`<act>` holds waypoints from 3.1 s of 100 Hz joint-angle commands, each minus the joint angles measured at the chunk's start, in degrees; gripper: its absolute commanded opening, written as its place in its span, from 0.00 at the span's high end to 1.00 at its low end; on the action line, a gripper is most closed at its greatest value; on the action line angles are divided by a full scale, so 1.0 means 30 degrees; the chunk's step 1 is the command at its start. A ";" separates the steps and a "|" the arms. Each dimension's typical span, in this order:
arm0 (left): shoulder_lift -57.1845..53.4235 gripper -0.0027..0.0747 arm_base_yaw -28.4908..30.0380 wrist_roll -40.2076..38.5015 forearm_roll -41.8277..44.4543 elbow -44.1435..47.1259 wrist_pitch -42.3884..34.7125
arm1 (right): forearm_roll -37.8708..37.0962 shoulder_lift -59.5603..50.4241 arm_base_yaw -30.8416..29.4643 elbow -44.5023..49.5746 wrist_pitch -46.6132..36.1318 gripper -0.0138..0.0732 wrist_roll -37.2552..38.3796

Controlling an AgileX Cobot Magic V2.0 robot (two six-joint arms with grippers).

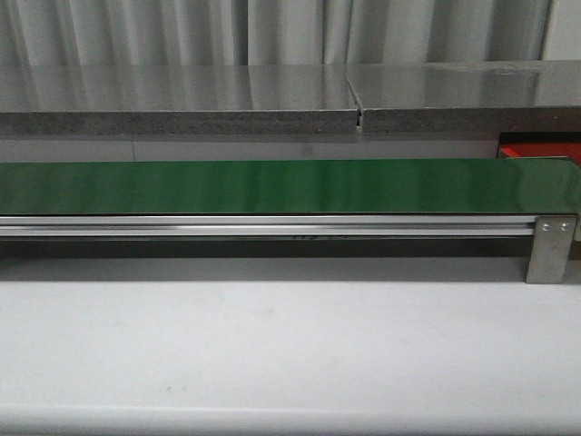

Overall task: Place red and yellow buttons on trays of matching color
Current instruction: 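Lift the right gripper and hold it above the trays, then move the left gripper over a red button in the cluster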

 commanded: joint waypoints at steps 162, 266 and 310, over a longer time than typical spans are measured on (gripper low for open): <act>0.3570 0.21 0.4097 -0.1001 0.0011 -0.7060 0.0815 | 0.0161 -0.0123 0.0004 -0.0464 -0.0324 0.98 -0.0117; 2.0590 0.21 0.9380 -0.1663 -0.4283 -1.4722 0.1173 | 0.0161 -0.0123 0.0004 -0.0464 -0.0346 0.98 -0.0117; 2.3805 0.21 0.9380 -0.2078 -0.4273 -1.7085 0.0917 | 0.0161 -0.0123 0.0004 -0.0464 -0.0346 0.98 -0.0117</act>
